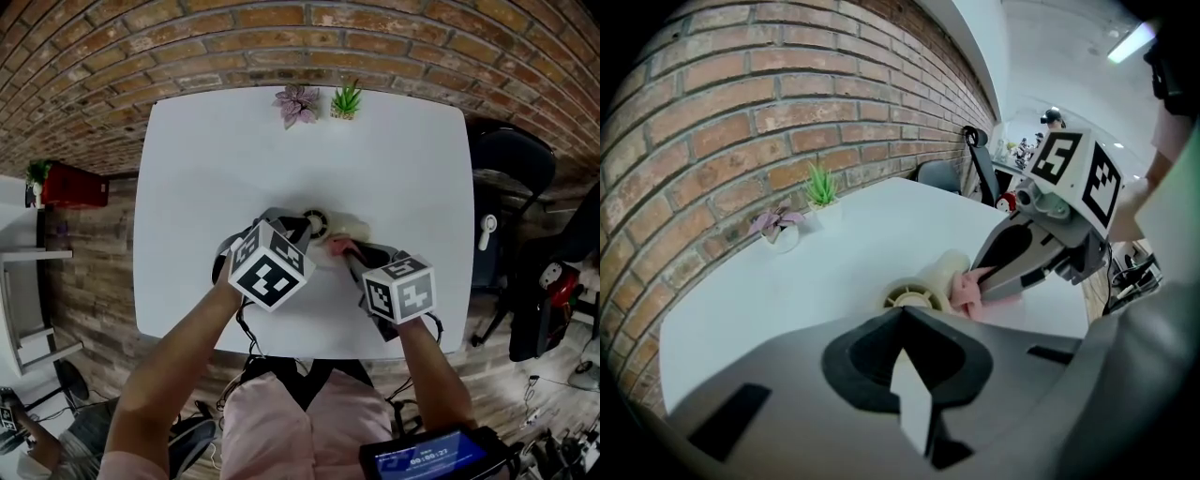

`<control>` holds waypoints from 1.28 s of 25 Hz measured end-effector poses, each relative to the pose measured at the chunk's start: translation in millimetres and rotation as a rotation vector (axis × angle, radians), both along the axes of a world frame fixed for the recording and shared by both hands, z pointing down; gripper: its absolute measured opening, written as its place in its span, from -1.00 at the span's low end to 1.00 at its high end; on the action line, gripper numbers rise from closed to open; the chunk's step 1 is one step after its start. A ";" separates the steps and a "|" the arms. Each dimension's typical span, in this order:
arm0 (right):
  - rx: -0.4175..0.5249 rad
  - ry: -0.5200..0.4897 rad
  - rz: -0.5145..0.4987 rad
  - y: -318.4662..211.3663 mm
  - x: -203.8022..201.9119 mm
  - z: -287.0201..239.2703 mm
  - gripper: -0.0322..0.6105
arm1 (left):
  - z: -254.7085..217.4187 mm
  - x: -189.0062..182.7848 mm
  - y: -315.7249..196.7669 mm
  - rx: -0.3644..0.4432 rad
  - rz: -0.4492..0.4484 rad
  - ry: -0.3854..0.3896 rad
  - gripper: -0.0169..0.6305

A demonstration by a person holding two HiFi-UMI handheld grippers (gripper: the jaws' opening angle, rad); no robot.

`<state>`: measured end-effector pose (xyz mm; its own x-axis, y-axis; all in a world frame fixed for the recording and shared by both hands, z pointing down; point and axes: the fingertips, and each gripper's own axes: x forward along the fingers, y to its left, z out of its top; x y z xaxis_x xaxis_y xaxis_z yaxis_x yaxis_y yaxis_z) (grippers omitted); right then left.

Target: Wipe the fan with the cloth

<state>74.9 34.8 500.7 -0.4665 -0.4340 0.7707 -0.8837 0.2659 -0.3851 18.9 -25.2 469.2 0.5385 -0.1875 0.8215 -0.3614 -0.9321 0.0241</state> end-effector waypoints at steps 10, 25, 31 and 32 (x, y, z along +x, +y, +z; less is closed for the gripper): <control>-0.002 0.021 0.050 1.0 29.7 0.7 -0.79 | 1.2 2.0 1.3 -0.019 0.035 -0.009 -0.91; 0.024 0.065 0.150 -16.0 80.6 -1.2 -0.79 | 1.3 4.7 4.9 0.013 0.100 -0.040 -0.91; 0.076 0.063 0.192 -36.8 98.6 -11.5 -0.79 | 0.7 4.4 4.7 0.008 0.095 -0.023 -0.91; 0.088 0.062 0.197 -39.5 100.3 -14.5 -0.79 | 0.7 4.1 4.9 0.006 0.090 -0.016 -0.91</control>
